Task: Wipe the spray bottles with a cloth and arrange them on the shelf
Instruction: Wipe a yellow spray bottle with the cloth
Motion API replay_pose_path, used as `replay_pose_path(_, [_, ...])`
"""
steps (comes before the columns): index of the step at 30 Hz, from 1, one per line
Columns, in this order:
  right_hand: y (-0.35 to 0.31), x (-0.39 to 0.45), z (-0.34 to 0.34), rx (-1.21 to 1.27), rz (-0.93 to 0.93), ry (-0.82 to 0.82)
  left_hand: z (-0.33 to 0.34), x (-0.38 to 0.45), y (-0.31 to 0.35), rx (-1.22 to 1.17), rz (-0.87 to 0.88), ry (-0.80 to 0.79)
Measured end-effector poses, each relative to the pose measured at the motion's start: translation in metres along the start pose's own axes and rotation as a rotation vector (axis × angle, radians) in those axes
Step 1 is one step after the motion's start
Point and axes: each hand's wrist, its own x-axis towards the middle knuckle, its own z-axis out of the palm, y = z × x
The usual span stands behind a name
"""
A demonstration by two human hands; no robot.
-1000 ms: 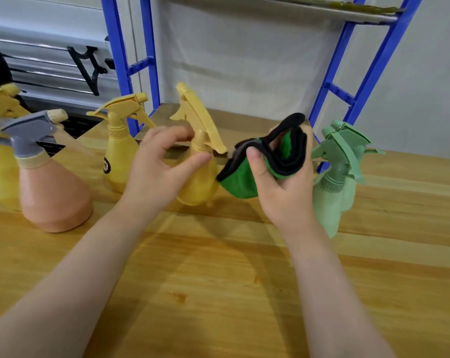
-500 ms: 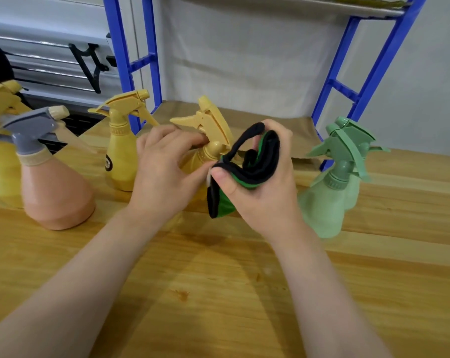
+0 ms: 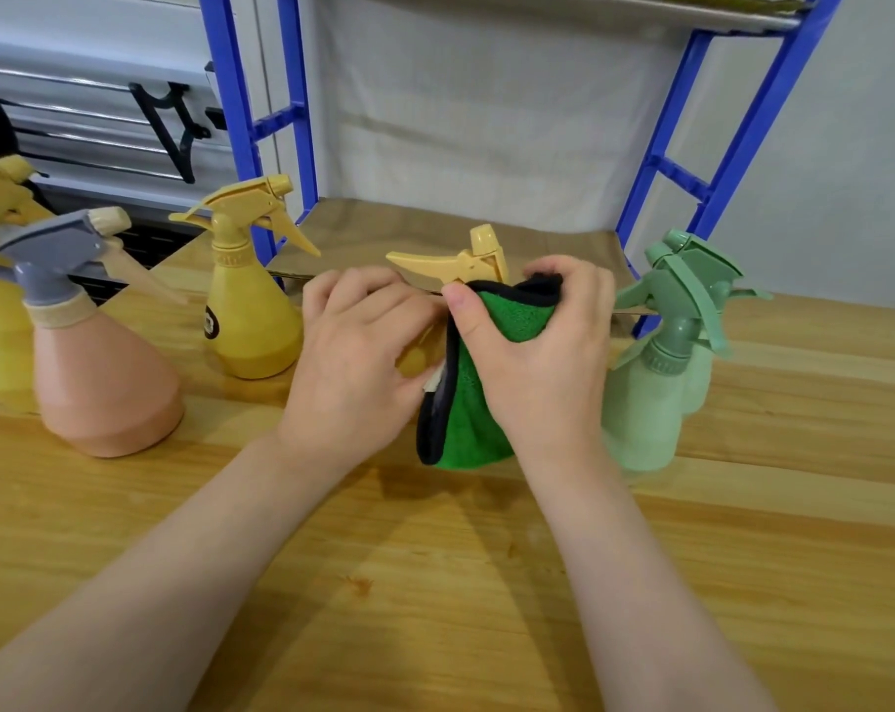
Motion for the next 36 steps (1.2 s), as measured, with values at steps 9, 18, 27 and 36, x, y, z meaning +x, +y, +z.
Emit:
replay_pose_path(9, [-0.001, -0.008, 0.006, 0.13, 0.106, -0.105, 0.005, -0.004, 0.001, -0.018, 0.004, -0.053])
replay_pose_path(18, [0.0, -0.009, 0.005, -0.017, 0.018, -0.144, 0.006, -0.006, -0.001, -0.042, 0.001, 0.012])
replay_pose_path(27, [0.004, -0.004, 0.0, -0.071, -0.191, 0.049, 0.007, -0.006, 0.005, -0.115, 0.008, 0.03])
replay_pose_path(36, [0.004, -0.002, 0.007, 0.268, 0.017, -0.233, 0.001, -0.001, -0.007, -0.131, -0.149, 0.017])
